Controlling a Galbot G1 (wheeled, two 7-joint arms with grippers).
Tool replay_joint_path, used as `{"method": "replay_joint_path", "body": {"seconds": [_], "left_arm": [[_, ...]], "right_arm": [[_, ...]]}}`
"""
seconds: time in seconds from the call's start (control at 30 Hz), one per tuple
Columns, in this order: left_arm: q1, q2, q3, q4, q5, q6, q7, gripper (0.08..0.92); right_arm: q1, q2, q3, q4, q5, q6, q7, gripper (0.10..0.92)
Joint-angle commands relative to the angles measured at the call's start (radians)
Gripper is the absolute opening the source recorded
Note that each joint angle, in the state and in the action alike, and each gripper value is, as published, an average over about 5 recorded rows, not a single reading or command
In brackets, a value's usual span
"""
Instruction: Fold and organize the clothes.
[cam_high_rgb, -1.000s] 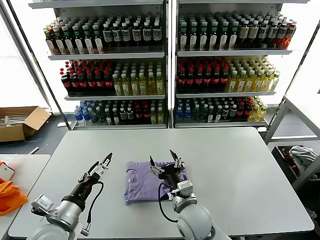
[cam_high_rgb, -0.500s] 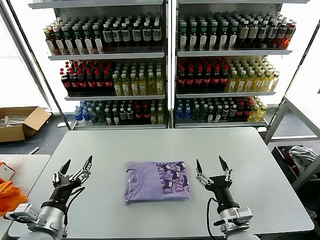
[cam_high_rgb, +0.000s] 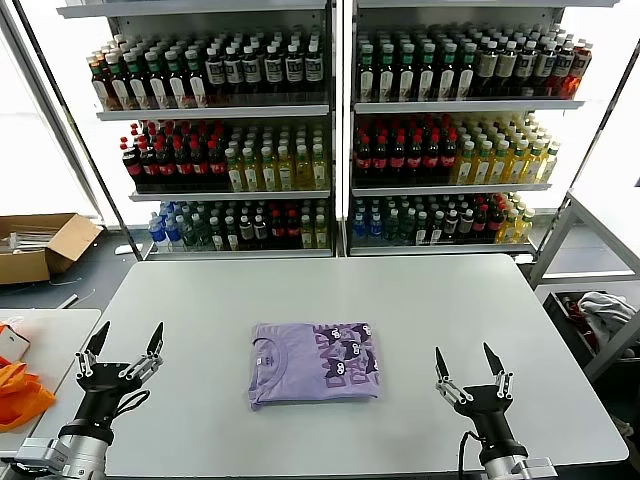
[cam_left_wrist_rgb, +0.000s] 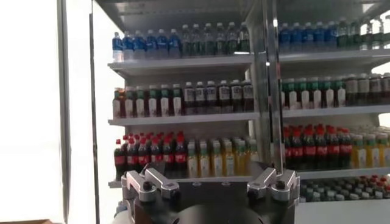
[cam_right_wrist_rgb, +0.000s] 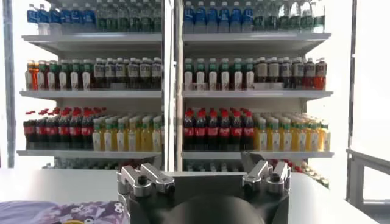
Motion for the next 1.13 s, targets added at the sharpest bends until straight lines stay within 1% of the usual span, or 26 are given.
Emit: {"method": "replay_joint_path", "body": {"seconds": [0.03, 0.33, 0.8, 1.13], "left_arm": [[0.026, -0.055, -0.016, -0.003, 0.12, -0.083, 0.097, 0.823], [0.049, -0.053, -0.011, -0.003, 0.102, -0.089, 0.096, 0.823], [0.047, -0.052, -0.015, 0.003, 0.092, -0.087, 0.1, 0.823], [0.075, -0.044, -0.03, -0.021, 0.086, -0.087, 0.105, 0.823]], "right_arm": [[-0.074, 0.042, 0.042, 0.006, -0.039, 0.062, -0.06, 0.823], [-0.077, 0.037, 0.018, 0.024, -0.06, 0.067, -0.038, 0.823], [-0.077, 0.027, 0.025, 0.022, -0.068, 0.067, -0.029, 0.823], [-0.08, 0.012, 0.013, 0.027, -0.067, 0.07, -0.026, 0.823]]}}
